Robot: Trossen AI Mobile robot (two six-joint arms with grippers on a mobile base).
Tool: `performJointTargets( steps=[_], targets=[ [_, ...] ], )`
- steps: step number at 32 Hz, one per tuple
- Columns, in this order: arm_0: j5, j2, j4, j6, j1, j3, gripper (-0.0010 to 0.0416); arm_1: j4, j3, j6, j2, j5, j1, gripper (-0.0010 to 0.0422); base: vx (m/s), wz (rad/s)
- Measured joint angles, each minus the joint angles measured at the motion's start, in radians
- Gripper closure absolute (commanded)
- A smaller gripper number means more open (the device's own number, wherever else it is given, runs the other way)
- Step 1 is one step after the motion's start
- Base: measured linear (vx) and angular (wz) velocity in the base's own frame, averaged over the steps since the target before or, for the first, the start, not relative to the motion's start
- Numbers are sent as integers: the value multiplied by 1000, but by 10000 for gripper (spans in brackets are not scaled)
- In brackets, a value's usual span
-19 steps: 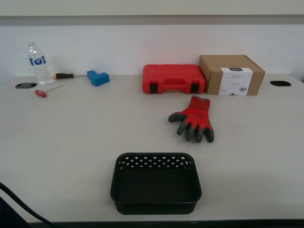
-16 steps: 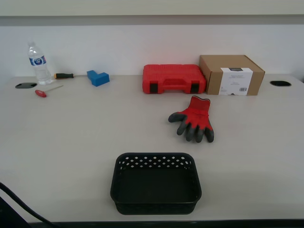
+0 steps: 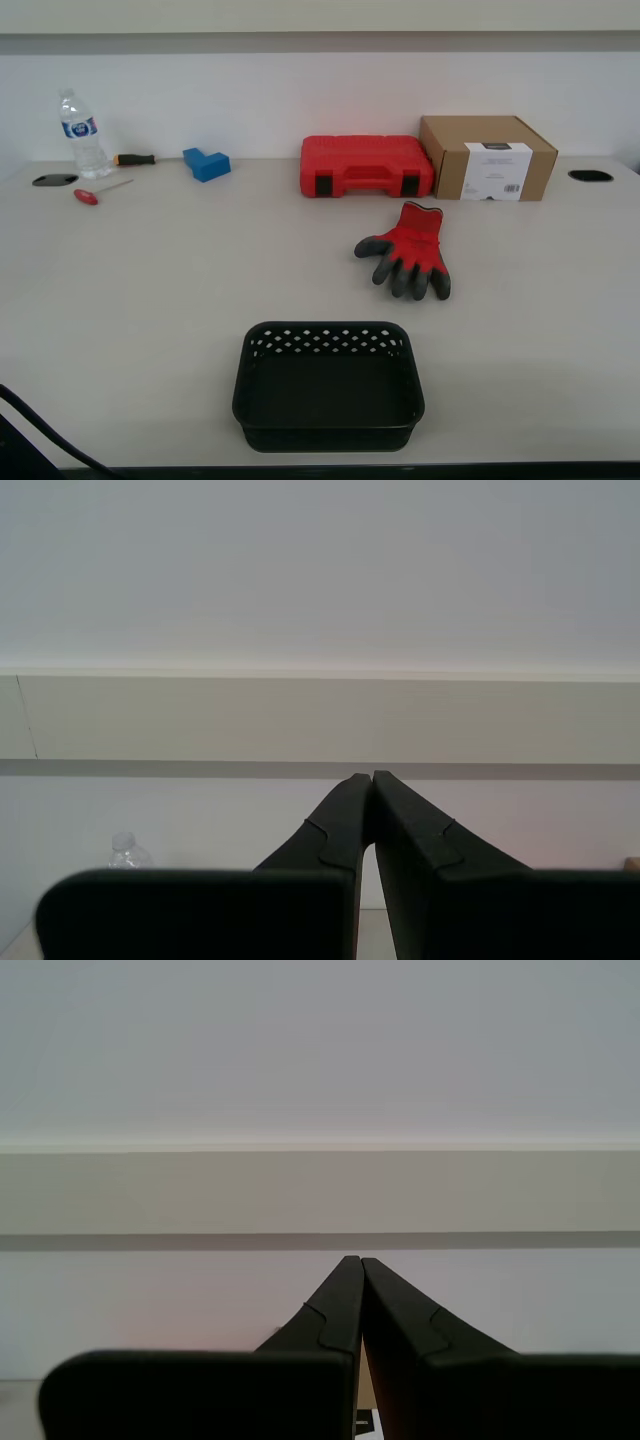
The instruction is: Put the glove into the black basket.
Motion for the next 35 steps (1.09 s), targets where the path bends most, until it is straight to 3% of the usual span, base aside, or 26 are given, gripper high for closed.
performJointTargets(
  steps=[4,8,10,12,13,15,20,25,31,35],
  targets=[
    [-76,13,-18,5,0,0,405,0,0,0,0,0,0,412,0,0],
    [-107,100,-103,89,2,38,405,0,0,0,0,0,0,412,0,0],
    [-114,174,-183,110,2,84,405,0,0,0,0,0,0,412,0,0],
    [-158,259,-217,113,2,137,405,0,0,0,0,0,0,412,0,0],
    [-220,328,-234,116,2,183,405,0,0,0,0,0,0,412,0,0],
    [-270,420,-258,126,9,248,405,0,0,0,0,0,0,412,0,0],
    [-302,692,-385,132,36,429,405,-2,0,0,0,0,0,412,0,0],
    [-337,915,-412,132,95,526,405,-4,0,0,0,0,0,412,0,0],
    [-340,1077,-430,101,175,589,405,-4,0,0,0,-1,0,412,0,0],
    [-340,1165,-589,89,203,679,405,-5,0,0,0,0,0,412,0,0]
  ],
)
